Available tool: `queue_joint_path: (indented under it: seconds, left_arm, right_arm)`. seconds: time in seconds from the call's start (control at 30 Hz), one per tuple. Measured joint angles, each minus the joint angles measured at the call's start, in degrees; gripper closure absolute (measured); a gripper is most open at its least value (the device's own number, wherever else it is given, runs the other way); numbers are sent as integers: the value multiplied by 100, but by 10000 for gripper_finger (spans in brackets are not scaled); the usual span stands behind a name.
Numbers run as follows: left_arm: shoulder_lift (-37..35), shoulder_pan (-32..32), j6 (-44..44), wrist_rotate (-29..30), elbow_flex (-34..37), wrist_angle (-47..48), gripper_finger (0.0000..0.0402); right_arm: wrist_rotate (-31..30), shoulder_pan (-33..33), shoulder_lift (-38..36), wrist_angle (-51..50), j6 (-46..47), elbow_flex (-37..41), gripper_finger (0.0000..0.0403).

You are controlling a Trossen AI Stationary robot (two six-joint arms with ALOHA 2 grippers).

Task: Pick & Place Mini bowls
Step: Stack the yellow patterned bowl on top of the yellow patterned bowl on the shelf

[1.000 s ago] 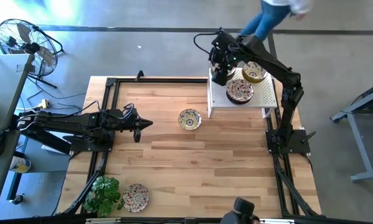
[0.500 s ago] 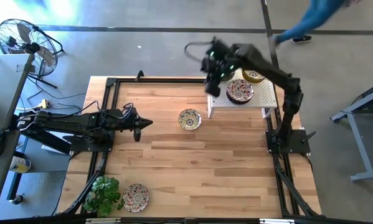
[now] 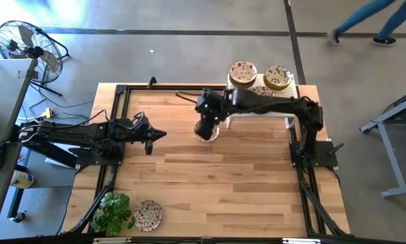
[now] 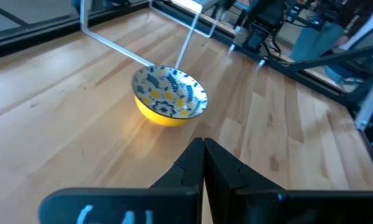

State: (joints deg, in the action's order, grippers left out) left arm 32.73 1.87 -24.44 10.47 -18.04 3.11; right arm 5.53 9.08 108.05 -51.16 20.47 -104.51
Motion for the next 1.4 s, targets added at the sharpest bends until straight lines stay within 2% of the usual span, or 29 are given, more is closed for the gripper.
queue_joint_path:
  seconds: [0.2,0.4,0.47,0.57,0.73,0.93,1.23,1.4]
  left_arm:
    - [0,0,-21,-154,0,2,401]
    - [0,0,-16,-427,0,4,401]
    - [0,0,-15,-520,0,4,401]
    - [0,0,21,-641,0,13,401]
    - [0,0,21,-860,0,130,401]
    - [2,0,19,-1117,0,159,401]
    - [0,0,14,-1188,0,146,401]
    - [2,0,10,-1119,0,136,401]
  right_arm:
    - [-1225,-568,-2,561,2712,699,213]
    - [-2772,-1165,-7,511,5639,1277,150]
    - [-3043,-1301,-15,562,6422,1605,140]
    - [-3184,-1406,-13,616,7104,2116,138]
    - [-3486,-1203,-13,1091,7250,2712,150]
    - [-3437,-881,-15,1910,7108,3223,178]
    - [-3179,-762,-13,2699,6932,3623,260]
    - [-2946,-736,-13,2796,6798,3744,305]
